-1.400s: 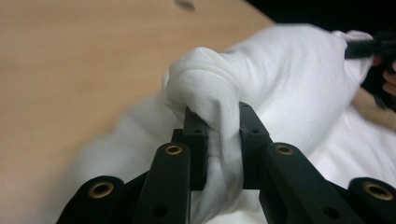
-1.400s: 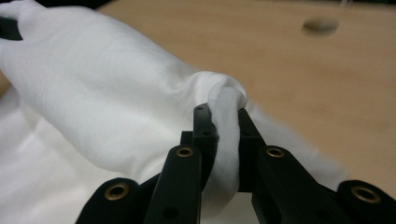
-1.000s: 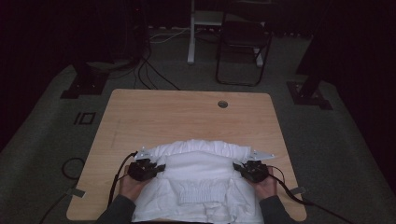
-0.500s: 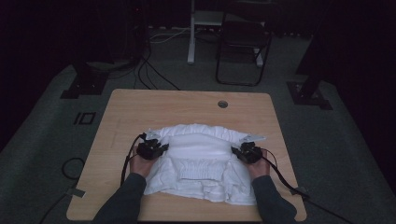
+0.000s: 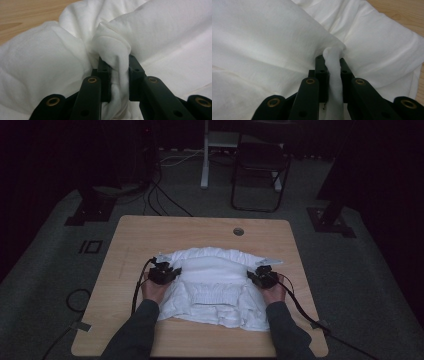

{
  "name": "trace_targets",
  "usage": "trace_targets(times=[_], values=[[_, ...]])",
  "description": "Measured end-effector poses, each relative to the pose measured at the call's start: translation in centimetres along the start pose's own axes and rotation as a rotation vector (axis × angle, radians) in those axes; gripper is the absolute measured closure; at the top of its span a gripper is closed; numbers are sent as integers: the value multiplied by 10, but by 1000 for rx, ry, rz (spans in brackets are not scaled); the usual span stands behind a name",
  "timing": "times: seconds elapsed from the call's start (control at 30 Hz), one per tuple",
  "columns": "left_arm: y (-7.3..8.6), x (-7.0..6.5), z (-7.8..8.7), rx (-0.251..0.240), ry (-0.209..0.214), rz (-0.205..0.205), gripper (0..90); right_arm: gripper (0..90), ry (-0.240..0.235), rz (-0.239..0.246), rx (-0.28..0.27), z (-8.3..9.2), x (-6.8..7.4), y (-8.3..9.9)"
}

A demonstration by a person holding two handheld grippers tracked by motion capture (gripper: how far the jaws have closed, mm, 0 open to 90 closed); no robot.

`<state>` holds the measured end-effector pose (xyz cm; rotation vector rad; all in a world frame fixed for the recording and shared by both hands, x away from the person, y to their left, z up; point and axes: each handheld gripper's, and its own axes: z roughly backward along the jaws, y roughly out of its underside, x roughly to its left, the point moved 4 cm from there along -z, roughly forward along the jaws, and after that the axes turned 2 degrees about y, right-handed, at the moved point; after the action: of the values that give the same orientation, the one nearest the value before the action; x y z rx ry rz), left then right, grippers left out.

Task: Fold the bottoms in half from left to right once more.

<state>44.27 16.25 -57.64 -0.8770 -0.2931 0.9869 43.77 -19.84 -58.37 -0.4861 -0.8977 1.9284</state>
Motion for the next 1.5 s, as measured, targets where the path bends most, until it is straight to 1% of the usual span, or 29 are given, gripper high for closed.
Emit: trace_targets(times=[0.07, 0.1, 0.17, 0.2, 0.3, 0.4, 0.43, 0.47, 0.53, 0.6, 0.63, 0.67, 0.7, 0.77, 0.8, 0.87, 0.9, 0.93, 0.97, 1.0, 1.07, 1.13, 1.2, 1.23, 1.3, 1.37, 1.4, 1.43, 1.5], values=[[-2, 1, 2, -4, 17, 30, 780, 831, -2, -2, -1, 1, 0, -1], [-4, 2, 4, -4, 23, 41, 783, 831, -4, 5, -13, 3, -1, -3], [-11, 2, 12, -38, 25, 51, 785, 833, -7, -22, -54, 12, -5, -9], [-17, 2, 18, -66, 30, 61, 787, 833, -10, -40, -77, 17, -7, -14], [-38, -2, 42, -173, 66, 83, 792, 834, -6, -48, -153, 39, -12, -31], [-58, -12, 71, -279, 123, 77, 795, 835, 7, -42, -244, 64, -15, -49], [-63, -16, 83, -317, 142, 65, 795, 835, 14, -39, -281, 74, -15, -54], [-64, -19, 89, -333, 153, 60, 795, 835, 10, -43, -326, 87, -15, -58], [-63, -25, 101, -352, 176, 43, 795, 835, -6, -46, -372, 102, -12, -61], [-54, -29, 109, -350, 185, 33, 794, 835, -19, -28, -384, 113, -6, -57], [-54, -29, 109, -350, 185, 33, 793, 835, -19, -28, -384, 113, -6, -57], [-37, -31, 111, -315, 200, 44, 793, 835, -26, -14, -379, 116, -3, -51], [-27, -31, 109, -296, 202, 48, 790, 835, -48, -4, -353, 118, 7, -33], [-5, -31, 104, -246, 216, 69, 787, 834, -71, -2, -329, 117, 16, -13], [8, -32, 100, -206, 215, 76, 777, 833, -80, -3, -309, 116, 20, -3], [22, -33, 96, -171, 222, 71, 700, 822, -96, -7, -265, 111, 27, 17], [26, -32, 97, -159, 199, 65, 628, 792, -100, -7, -241, 109, 29, 25], [27, -31, 99, -165, 182, 61, 563, 719, -109, -2, -225, 109, 30, 30], [24, -30, 104, -184, 169, 61, 531, 622, -119, 4, -226, 111, 30, 32], [17, -29, 110, -214, 152, 63, 524, 529, -110, 3, -246, 115, 29, 30], [2, -30, 118, -249, 128, 59, 514, 450, -99, -9, -303, 125, 27, 18], [-15, -36, 120, -265, 111, 33, 524, 452, -86, -6, -336, 131, 31, 0], [-33, -45, 113, -247, 93, 5, 562, 484, -74, 4, -340, 129, 38, -19], [-33, -45, 113, -247, 93, 5, 585, 484, -74, 4, -340, 129, 38, -19], [-39, -53, 97, -201, 103, 11, 613, 513, -67, 37, -286, 113, 55, -37], [-36, -60, 80, -141, 117, -8, 636, 531, -48, 82, -238, 95, 67, -41], [-31, -64, 71, -114, 130, -7, 638, 532, -48, 99, -216, 87, 72, -40], [-25, -67, 64, -85, 134, -13, 640, 533, -54, 106, -190, 78, 76, -36], [-8, -71, 56, -57, 144, -10, 641, 537, -59, 103, -144, 66, 80, -23]])
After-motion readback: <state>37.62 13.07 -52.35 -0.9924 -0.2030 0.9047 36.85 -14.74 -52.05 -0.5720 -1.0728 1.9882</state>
